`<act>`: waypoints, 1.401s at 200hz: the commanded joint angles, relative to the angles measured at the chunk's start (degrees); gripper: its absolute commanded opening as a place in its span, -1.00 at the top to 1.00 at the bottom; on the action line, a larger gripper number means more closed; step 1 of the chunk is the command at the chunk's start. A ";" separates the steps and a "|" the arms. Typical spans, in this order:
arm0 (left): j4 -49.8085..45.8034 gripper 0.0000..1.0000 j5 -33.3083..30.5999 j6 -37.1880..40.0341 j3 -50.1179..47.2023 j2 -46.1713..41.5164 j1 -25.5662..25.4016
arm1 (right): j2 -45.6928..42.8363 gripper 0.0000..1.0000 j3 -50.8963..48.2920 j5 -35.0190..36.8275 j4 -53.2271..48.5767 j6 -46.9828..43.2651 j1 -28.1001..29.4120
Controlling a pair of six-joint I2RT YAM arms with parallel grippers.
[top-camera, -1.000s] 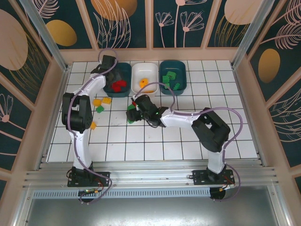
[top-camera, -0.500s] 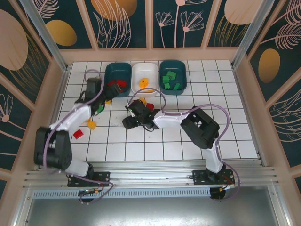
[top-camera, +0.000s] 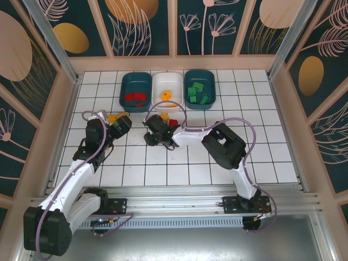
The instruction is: Sort the legos into containers by color
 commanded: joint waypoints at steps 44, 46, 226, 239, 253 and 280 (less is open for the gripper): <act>-1.51 -0.97 -3.05 -3.18 -2.35 -0.43 0.23 | -14.45 0.43 -5.56 5.31 1.23 0.51 -3.35; -1.76 -0.97 -3.34 -3.31 -2.40 -0.43 0.19 | -14.85 0.43 -5.69 5.20 1.19 0.57 -3.86; -15.87 -0.97 -23.48 -8.89 -7.46 -8.47 0.33 | -24.35 -0.41 -8.00 -0.34 3.74 7.13 -29.23; -13.80 -0.95 -20.90 -9.17 -8.09 -5.61 0.35 | -28.00 -0.40 -13.69 0.48 6.13 6.95 -26.56; -12.97 -0.91 -20.52 -9.33 -7.68 -2.21 0.31 | -30.68 -0.41 -17.59 1.21 6.60 6.95 -24.77; -9.34 -0.91 -22.80 -7.36 -7.27 2.46 0.99 | -34.02 -0.41 -22.89 -0.70 7.45 7.39 -24.42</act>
